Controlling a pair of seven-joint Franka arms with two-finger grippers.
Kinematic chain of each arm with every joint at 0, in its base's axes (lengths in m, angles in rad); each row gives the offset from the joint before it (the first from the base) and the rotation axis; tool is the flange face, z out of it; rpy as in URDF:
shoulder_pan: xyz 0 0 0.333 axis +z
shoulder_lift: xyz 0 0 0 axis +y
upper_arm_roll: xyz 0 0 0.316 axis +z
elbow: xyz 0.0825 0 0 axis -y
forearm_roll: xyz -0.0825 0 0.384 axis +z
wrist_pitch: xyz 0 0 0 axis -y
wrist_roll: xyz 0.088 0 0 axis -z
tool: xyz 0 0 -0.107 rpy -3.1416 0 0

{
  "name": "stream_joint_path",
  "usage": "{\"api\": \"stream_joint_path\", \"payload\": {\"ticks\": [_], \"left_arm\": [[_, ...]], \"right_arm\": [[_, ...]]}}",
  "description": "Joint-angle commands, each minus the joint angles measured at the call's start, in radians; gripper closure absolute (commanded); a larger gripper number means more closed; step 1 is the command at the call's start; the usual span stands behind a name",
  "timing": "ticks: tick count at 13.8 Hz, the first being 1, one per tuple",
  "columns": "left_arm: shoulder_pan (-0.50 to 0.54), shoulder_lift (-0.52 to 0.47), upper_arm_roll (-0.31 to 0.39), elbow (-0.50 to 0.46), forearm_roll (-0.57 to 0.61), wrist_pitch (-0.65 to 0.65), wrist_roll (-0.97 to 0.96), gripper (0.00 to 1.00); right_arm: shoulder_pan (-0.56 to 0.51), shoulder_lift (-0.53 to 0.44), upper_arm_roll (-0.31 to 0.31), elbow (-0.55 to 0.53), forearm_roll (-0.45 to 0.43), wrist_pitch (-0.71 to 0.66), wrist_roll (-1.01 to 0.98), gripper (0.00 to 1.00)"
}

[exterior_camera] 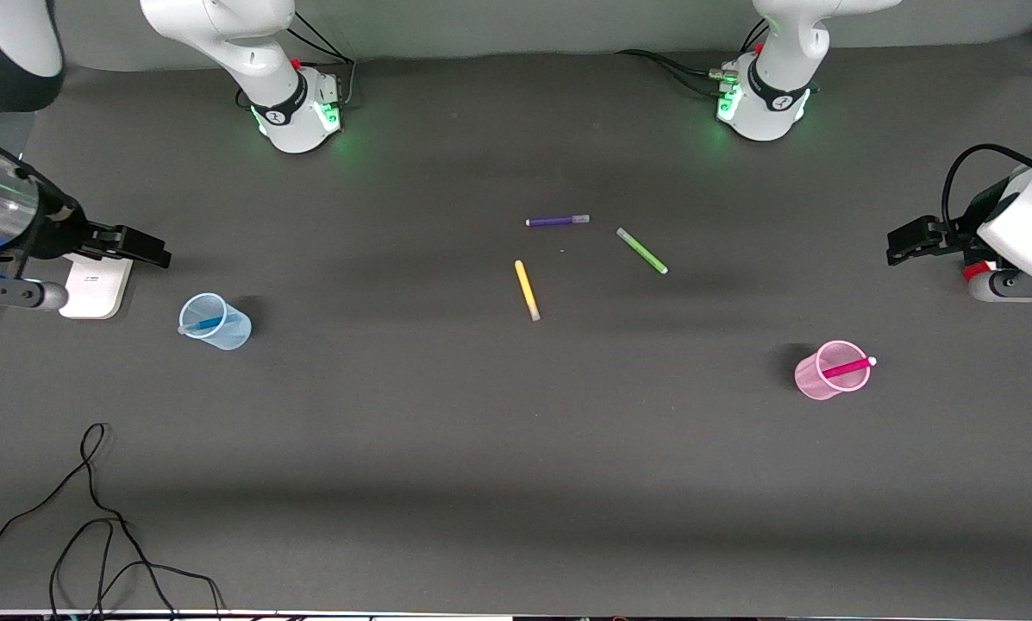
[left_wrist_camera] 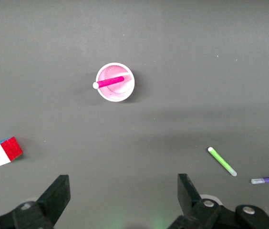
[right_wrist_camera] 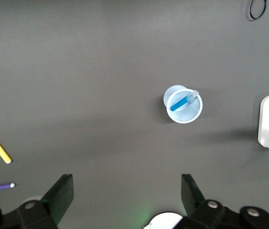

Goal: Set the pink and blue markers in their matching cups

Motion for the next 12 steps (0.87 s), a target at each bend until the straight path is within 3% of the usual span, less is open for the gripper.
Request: {"api": "stream_joint_path", "payload": {"ticks": [1, 6, 12], "left_arm": [[-0.012, -0.001, 0.011, 0.007, -0.008, -0.003, 0.007, 0.00], [-0.013, -0.001, 0.011, 0.007, -0.008, -0.003, 0.001, 0.00], [-0.015, -0.001, 0.011, 0.007, -0.008, -0.001, -0.004, 0.00]], "right_arm": [[0.101, -0.039, -0.107, -0.002, 0.062, -0.026, -0.112, 0.00], [0.081, -0.216, -0.070, -0.252, 0.053, 0.130, -0.120, 0.00], [0.003, -0.198, -0.014, -0.203, 0.035, 0.100, -0.204, 0.00]]}}
